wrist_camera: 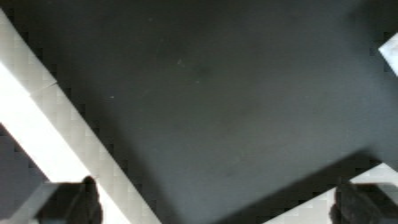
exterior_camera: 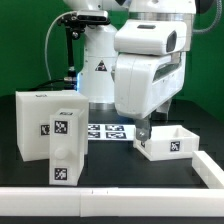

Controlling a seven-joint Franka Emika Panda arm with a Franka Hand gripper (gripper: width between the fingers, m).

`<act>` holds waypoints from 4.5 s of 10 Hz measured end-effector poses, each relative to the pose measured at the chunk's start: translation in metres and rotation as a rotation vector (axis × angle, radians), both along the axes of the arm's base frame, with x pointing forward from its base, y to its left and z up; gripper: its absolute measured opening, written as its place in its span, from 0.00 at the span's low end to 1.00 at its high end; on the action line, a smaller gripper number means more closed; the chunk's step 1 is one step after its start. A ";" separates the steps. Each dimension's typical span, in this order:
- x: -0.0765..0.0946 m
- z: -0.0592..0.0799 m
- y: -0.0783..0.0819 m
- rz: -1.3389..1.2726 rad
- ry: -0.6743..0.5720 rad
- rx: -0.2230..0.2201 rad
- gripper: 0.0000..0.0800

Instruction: Assemble drawer

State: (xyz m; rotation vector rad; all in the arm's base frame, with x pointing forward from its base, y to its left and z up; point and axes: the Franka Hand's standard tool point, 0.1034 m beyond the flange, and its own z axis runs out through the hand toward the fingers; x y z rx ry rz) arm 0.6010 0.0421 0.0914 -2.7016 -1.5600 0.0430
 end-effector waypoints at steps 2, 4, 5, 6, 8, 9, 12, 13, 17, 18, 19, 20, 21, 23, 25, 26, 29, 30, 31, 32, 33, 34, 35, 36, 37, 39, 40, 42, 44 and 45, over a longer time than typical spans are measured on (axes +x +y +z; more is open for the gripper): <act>0.000 0.000 0.000 0.000 0.000 0.000 0.81; 0.000 0.000 0.000 -0.001 0.000 0.001 0.81; 0.000 0.000 0.000 -0.001 0.000 0.001 0.81; 0.000 0.000 0.000 -0.001 0.000 0.001 0.81; -0.001 0.009 0.000 -0.050 0.000 -0.003 0.81; -0.013 0.015 0.000 -0.084 -0.008 -0.007 0.81; -0.073 0.012 -0.002 -0.172 -0.033 -0.008 0.81; -0.070 0.011 -0.002 -0.172 -0.031 -0.008 0.81; -0.083 0.010 -0.001 -0.270 -0.078 0.005 0.81; -0.109 -0.003 0.002 -0.317 -0.085 0.012 0.81; -0.127 -0.020 0.003 -0.339 -0.081 0.019 0.81; -0.139 -0.038 0.004 -0.344 -0.102 0.034 0.81; -0.148 -0.055 0.003 -0.350 -0.098 0.040 0.81; -0.153 -0.069 0.002 -0.357 -0.083 0.041 0.81; -0.151 -0.072 0.002 -0.369 -0.070 0.040 0.53; -0.152 -0.073 0.002 -0.369 -0.069 0.040 0.53; -0.152 -0.073 0.002 -0.369 -0.068 0.040 0.05; -0.152 -0.071 0.003 -0.367 -0.070 0.041 0.05; -0.154 -0.067 0.007 -0.357 -0.074 0.043 0.05; -0.162 -0.060 0.010 -0.350 -0.076 0.042 0.05; -0.175 -0.055 0.010 -0.345 -0.073 0.039 0.05; -0.186 -0.055 0.010 -0.342 -0.069 0.037 0.05; -0.194 -0.058 0.008 -0.338 -0.077 0.040 0.05; -0.199 -0.064 0.007 -0.338 -0.071 0.041 0.05; -0.199 -0.069 0.010 -0.335 -0.066 0.043 0.05; -0.198 -0.072 0.011 -0.332 -0.064 0.044 0.05; -0.199 -0.072 0.011 -0.332 -0.064 0.044 0.05; -0.199 -0.072 0.011 -0.332 -0.064 0.044 0.48; -0.198 -0.055 0.009 -0.332 -0.037 0.025 0.70; -0.194 -0.038 0.004 -0.333 -0.035 0.014 0.78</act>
Offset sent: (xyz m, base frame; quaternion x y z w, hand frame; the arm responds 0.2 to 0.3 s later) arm 0.0000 0.0000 0.0000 0.0000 0.0000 0.0000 1.0000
